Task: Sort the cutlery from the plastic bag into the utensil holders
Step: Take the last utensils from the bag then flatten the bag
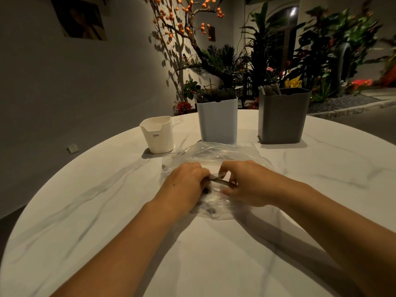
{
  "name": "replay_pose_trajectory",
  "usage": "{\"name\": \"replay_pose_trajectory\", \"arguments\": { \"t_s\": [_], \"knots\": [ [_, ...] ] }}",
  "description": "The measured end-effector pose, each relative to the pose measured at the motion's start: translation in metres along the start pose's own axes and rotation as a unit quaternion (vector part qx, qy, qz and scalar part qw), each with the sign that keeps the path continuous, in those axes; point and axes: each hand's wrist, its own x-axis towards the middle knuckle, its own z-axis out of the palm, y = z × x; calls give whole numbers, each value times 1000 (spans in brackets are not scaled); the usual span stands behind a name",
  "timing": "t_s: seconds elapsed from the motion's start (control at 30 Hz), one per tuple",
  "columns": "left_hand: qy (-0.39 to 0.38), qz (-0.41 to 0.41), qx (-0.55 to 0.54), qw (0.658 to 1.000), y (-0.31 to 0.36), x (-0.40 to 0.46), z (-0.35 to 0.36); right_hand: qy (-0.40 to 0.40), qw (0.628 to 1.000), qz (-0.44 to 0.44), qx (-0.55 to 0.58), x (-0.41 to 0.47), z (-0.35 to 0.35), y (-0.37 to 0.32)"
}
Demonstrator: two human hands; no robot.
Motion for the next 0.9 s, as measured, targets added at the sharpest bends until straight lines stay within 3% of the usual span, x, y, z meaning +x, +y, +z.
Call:
{"name": "replay_pose_trajectory", "arguments": {
  "t_s": [0.27, 0.6, 0.7, 0.9],
  "knots": [
    [85, -5, -33, 996, -4, -1, -1, -4, 995, -26, 96, 2, -4, 4],
    [190, -49, -174, 965, 5, -2, -6, 97, 983, -77, 133, -1, -11, 2],
    [192, -82, -284, 936, 13, -1, -12, 97, 982, -86, 137, -1, -11, 3],
    [206, -194, -515, 809, 13, 5, -20, 136, 975, -104, 140, 1, -7, 4]
  ]
}}
